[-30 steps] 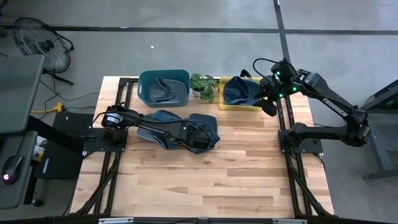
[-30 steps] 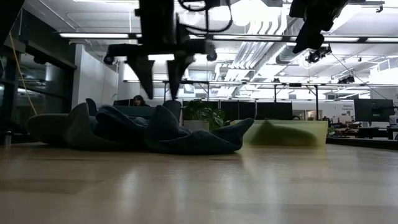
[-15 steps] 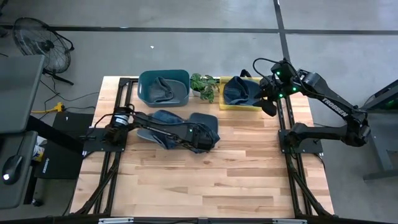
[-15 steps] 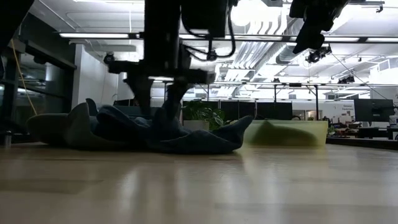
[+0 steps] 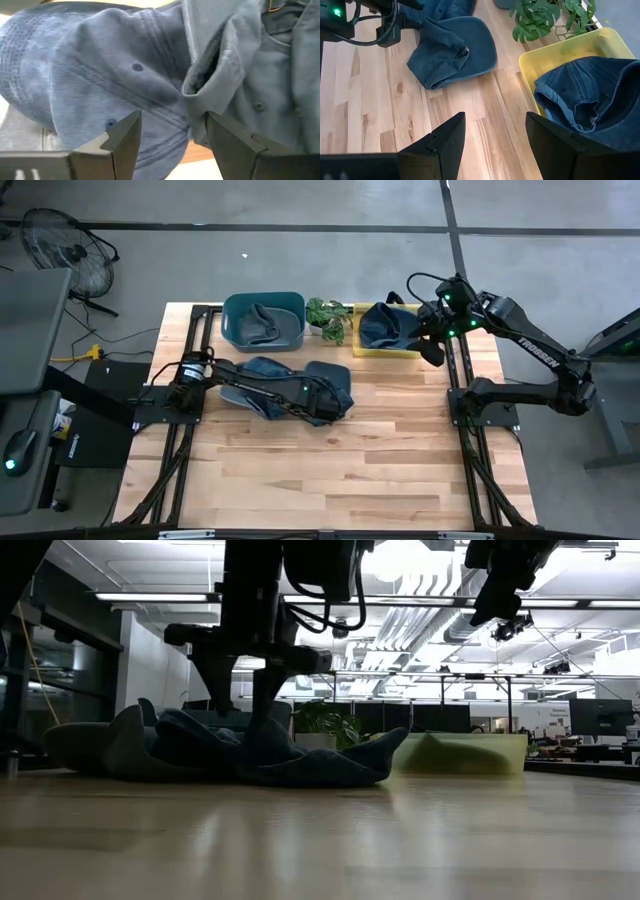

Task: Pick & Place hat
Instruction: Put the right blue cap into the yellow bin

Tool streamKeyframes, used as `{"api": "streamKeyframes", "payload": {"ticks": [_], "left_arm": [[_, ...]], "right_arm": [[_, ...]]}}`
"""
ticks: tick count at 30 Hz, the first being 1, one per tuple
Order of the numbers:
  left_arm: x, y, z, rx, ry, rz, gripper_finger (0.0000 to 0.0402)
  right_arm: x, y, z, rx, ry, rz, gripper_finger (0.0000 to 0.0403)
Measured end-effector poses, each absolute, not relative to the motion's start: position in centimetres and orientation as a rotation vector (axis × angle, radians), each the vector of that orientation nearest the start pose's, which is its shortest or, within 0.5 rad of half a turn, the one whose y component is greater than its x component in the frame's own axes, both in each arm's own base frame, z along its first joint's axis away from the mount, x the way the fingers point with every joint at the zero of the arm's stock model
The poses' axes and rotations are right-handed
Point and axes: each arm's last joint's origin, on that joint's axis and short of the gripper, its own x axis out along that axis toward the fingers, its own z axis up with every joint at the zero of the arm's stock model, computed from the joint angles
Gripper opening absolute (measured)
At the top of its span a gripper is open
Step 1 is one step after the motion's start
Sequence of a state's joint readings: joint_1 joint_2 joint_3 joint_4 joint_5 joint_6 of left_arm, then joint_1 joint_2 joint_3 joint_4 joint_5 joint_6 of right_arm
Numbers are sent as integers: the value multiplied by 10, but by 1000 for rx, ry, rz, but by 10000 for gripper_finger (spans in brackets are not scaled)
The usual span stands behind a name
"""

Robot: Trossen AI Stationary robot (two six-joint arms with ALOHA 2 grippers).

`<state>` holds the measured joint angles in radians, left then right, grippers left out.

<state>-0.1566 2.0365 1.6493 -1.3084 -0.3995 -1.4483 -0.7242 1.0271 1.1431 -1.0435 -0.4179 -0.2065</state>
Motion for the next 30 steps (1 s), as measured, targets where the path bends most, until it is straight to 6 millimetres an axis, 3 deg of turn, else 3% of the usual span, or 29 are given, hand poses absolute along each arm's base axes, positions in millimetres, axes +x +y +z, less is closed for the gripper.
{"api": "streamKeyframes", "payload": {"ticks": [23, 30], "left_arm": [[386, -19, 188, -771, 1108, 1118, 213], [389, -20, 187, -797, 1123, 1060, 157]], "right_arm": [[140, -108, 342, 325, 794, -211, 202], [140, -109, 343, 325, 793, -211, 202]]}}
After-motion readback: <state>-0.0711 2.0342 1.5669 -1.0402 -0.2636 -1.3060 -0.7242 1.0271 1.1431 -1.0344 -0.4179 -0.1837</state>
